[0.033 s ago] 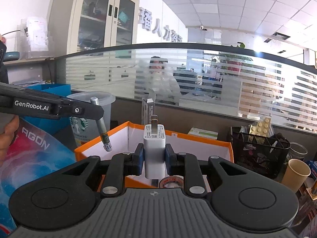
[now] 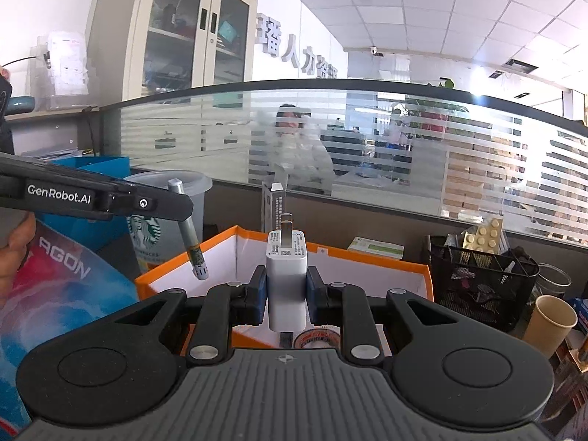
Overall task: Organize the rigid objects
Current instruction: 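Hold the charger and the white-green stick above the orange box with both grippers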
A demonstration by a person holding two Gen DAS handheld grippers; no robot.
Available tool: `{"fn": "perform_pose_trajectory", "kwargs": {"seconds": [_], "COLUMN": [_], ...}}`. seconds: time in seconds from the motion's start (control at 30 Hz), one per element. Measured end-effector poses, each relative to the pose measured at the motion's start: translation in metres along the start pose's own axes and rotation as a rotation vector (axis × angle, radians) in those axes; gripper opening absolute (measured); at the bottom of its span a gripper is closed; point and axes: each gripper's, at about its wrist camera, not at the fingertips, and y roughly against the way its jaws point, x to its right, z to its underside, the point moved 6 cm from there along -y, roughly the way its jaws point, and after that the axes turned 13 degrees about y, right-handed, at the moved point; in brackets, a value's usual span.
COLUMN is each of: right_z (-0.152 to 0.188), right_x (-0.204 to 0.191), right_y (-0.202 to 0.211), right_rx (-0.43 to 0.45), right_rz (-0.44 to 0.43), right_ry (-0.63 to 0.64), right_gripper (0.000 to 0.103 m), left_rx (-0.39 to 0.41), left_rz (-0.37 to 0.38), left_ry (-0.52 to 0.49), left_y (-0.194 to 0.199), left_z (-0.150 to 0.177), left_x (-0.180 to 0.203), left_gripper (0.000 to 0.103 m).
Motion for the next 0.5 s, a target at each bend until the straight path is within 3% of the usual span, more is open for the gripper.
{"fn": "perform_pose_trajectory", "kwargs": {"seconds": [0.5], "right_z": [0.0], "right_x": [0.0], "right_y": [-0.054], "right_rx": [-0.052], "right_rz": [-0.034], "right_ry": [0.021], "right_gripper": [0.019], "left_rx": [-0.068], "left_rz": [-0.023], "left_ry": [0.058], "left_y": [-0.052], "left_z": [0.006], "left_x": [-0.028], "left_gripper": [0.02]}}
